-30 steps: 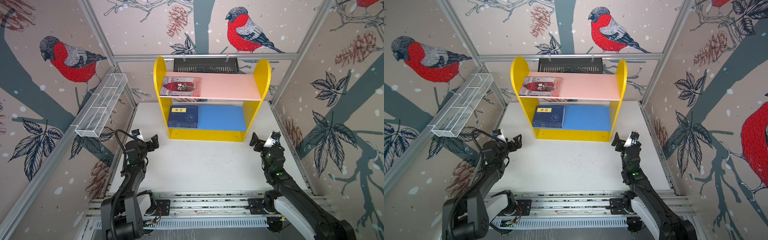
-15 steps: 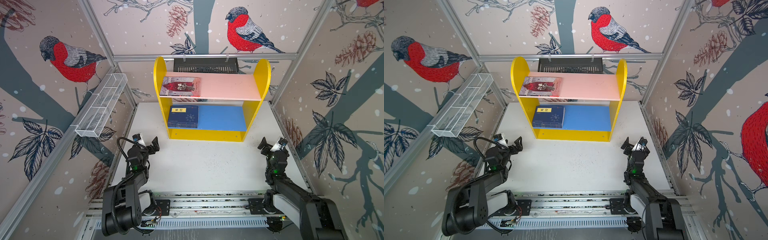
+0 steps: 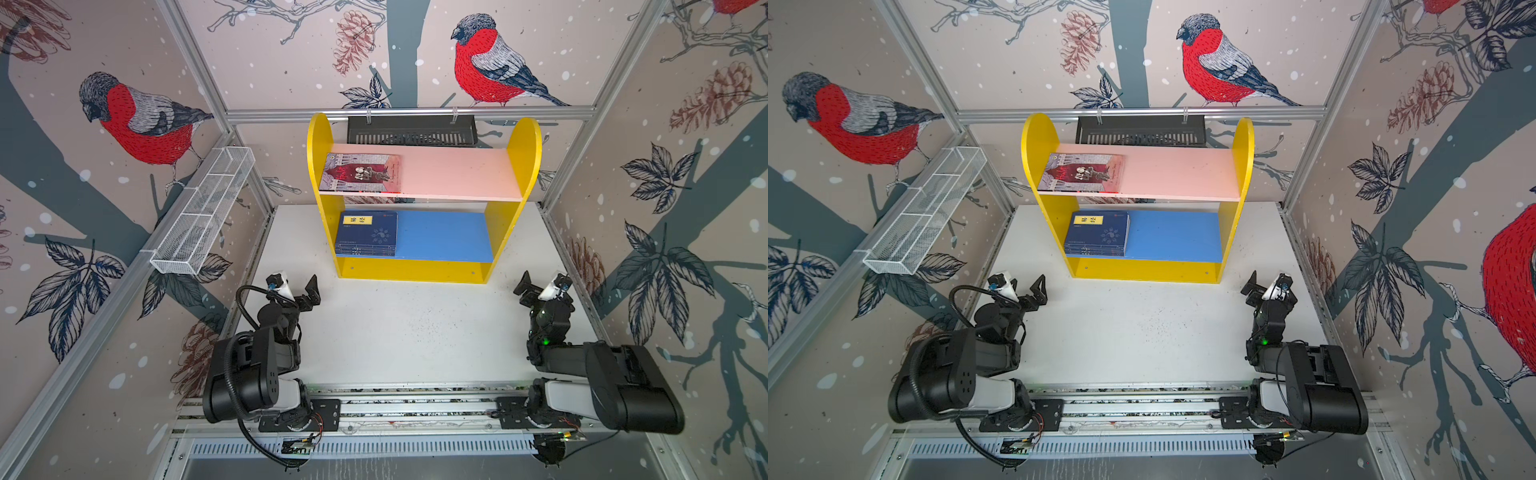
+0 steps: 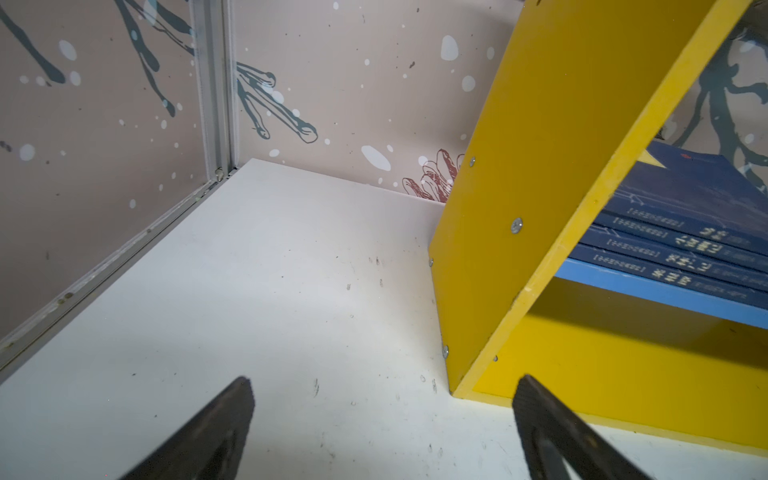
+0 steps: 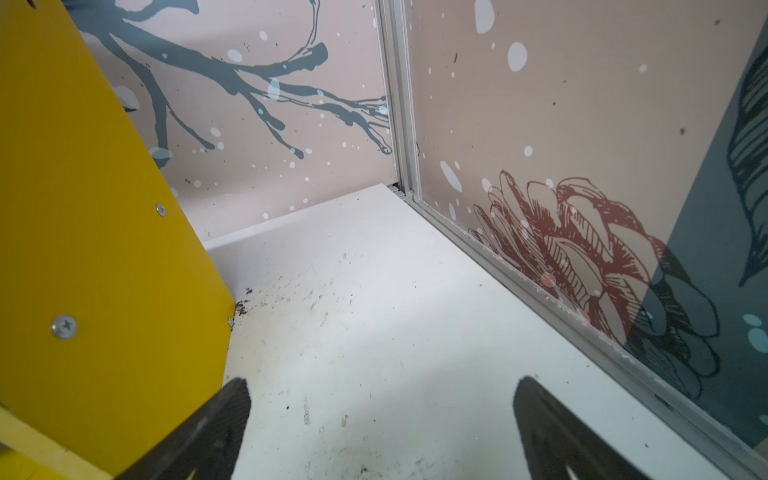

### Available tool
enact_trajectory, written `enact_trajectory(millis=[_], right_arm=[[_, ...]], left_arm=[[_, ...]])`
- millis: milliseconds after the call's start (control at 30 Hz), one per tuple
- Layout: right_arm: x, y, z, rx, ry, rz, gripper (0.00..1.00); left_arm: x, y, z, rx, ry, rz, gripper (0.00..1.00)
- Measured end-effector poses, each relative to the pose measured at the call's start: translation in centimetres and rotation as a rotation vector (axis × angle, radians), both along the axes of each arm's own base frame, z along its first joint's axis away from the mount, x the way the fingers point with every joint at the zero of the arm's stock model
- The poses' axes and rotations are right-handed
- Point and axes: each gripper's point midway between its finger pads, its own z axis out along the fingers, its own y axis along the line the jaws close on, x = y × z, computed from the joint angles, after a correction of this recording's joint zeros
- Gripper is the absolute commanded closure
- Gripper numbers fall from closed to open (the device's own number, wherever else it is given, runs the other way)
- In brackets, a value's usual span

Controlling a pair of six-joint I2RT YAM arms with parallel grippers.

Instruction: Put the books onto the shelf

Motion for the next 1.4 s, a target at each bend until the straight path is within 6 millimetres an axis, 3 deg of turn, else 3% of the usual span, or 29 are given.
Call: enact_trajectory(millis=[167, 400, 533, 833, 1400], right_arm=[[0.3, 0.3, 0.1, -0.017, -0.014, 0.016, 0.00], [0.4, 0.7, -0.4, -0.021, -0.020, 0.041, 0.01], [1.5, 1.0, 0.9, -0.037, -0.050, 0.058, 0.01], [4.2, 2.4, 0.7, -0.066, 0.011, 0.105, 0.00], [4.5, 3.0, -0.7, -0.103, 0.088, 0.102, 0.01]], left_arm=[[-1.0, -1.0, -2.6, -0.022, 0.058, -0.043, 0.02], [-1.1, -1.7, -1.8, 0.003, 0.018, -0.064, 0.02], [-1.3, -2.8, -2.0, 0.031, 0.020, -0.095, 0.01], [-0.8, -2.7, -2.4, 0.058, 0.026, -0.088, 0.01], [-0.7, -2.7, -2.4, 0.059, 0.025, -0.088, 0.01]])
